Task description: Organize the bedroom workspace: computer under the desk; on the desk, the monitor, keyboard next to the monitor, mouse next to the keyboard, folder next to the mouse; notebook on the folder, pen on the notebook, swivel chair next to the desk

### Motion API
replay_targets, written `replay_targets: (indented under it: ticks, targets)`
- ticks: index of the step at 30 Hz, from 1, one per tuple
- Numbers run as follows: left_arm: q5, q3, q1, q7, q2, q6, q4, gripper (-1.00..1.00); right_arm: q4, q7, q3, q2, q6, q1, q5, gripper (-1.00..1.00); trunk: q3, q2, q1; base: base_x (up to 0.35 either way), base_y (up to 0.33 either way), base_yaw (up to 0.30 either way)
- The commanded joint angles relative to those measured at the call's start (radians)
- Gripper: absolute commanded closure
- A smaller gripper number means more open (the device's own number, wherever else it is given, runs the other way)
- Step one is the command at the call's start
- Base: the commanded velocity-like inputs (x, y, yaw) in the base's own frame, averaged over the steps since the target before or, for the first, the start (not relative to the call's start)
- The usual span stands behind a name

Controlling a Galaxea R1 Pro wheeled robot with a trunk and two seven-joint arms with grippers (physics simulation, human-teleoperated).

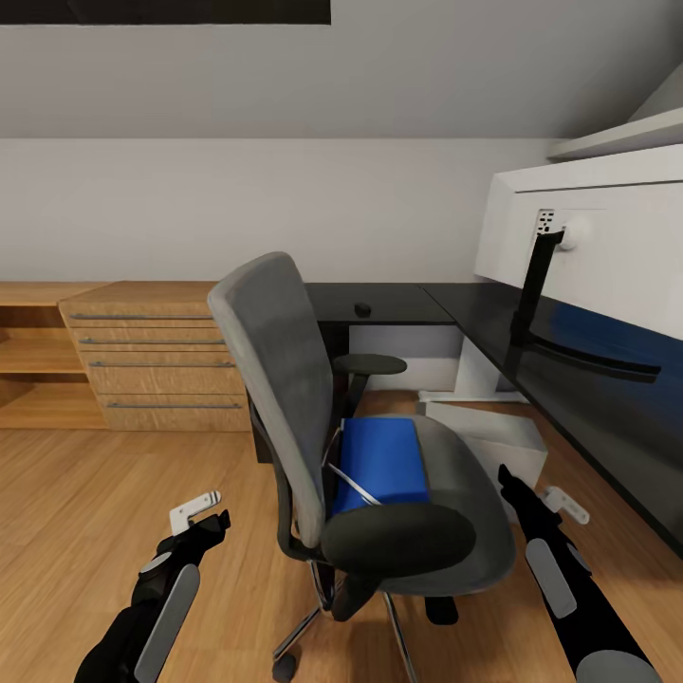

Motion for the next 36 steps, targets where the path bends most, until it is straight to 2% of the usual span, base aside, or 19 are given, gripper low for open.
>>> replay_targets:
  ticks: [1,11,14,18,22,33,36]
  targets:
    - [0.009,-0.003,0.0,0.009,0.001,0.002,-0.001,-1.0,0.0,-0.003,0.002,0.0,-0.004,0.0,-0.011,-1.0,-0.001,0.0,0.0,0.0,0.0,0.0]
    - [0.009,-0.001,0.0,0.009,0.001,0.002,-0.003,-1.0,0.002,-0.002,0.0,-0.002,0.007,0.001,-0.012,-1.0,-0.001,0.0,0.0,0.0,0.0,0.0]
    - [0.009,0.001,0.0,0.01,0.001,0.002,-0.004,-1.0,0.002,-0.001,-0.007,-0.007,0.115,0.001,-0.076,-1.0,-0.001,0.0,0.0,0.0,0.0,0.0]
    - [0.009,0.002,0.0,0.01,0.001,0.002,-0.004,-1.0,0.0,0.001,-0.011,-0.01,0.196,0.001,-0.137,-1.0,-0.001,0.0,0.0,0.0,0.0,0.0]
    - [0.009,0.002,0.0,0.01,0.001,0.002,-0.004,-1.0,-0.005,0.001,-0.012,-0.011,0.222,0.001,-0.159,-1.0,-0.001,0.0,0.0,0.0,0.0,0.0]
    - [0.008,0.004,0.0,0.011,0.002,0.002,-0.004,-1.0,-0.009,0.002,-0.012,-0.011,0.231,0.001,-0.166,-1.0,-0.001,0.0,0.0,0.0,0.0,0.064]
    - [0.008,0.029,0.0,0.011,0.002,0.003,-0.004,-1.0,-0.009,0.002,-0.012,-0.011,0.231,0.001,-0.166,-1.0,-0.001,0.0,0.0,0.0,0.0,0.253]
